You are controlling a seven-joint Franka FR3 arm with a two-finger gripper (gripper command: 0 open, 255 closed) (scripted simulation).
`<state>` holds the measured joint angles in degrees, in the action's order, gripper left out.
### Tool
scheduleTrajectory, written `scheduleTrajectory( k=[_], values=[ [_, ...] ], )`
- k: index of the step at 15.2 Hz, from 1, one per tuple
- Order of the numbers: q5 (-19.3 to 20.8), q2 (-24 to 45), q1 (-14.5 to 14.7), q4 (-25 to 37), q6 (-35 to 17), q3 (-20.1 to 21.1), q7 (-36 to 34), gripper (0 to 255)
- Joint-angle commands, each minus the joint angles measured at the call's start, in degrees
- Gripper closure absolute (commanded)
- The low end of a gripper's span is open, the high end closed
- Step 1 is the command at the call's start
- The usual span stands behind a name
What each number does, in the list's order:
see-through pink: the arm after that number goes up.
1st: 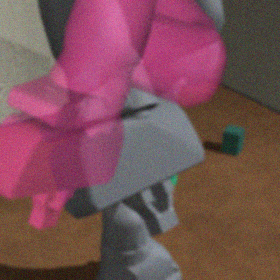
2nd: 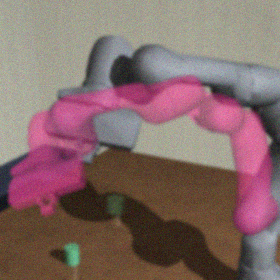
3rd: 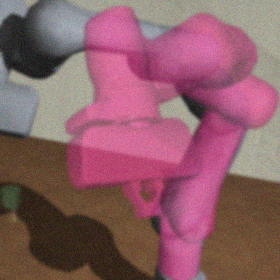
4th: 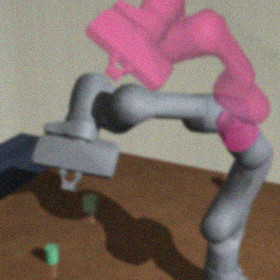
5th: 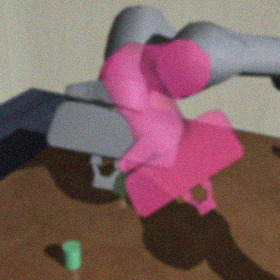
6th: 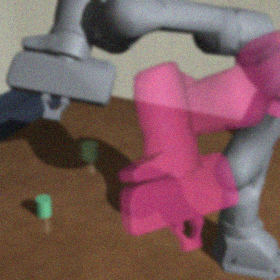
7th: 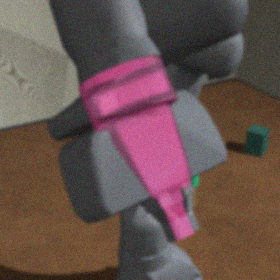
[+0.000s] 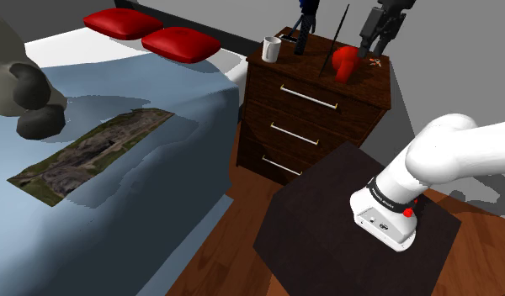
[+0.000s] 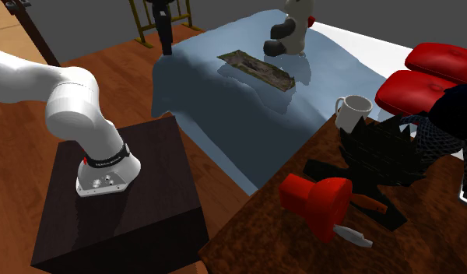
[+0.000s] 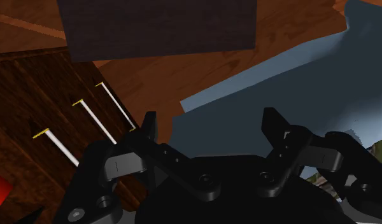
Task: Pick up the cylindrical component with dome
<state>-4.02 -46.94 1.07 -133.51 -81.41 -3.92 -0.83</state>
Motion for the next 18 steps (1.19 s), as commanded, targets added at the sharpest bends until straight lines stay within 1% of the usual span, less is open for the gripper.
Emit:
scheduleTrajectory(
  k=[1,10,18],
  values=[
    [0.0,0.0,0.0,0.0,0.0,0.0,0.0,0],
    [6.57,7.12,-4.87,-5.85,-17.54,-3.33,0.03,0],
    [11.53,17.1,-9.15,-6.66,-32.88,-6.95,-1.03,0]
  ],
)
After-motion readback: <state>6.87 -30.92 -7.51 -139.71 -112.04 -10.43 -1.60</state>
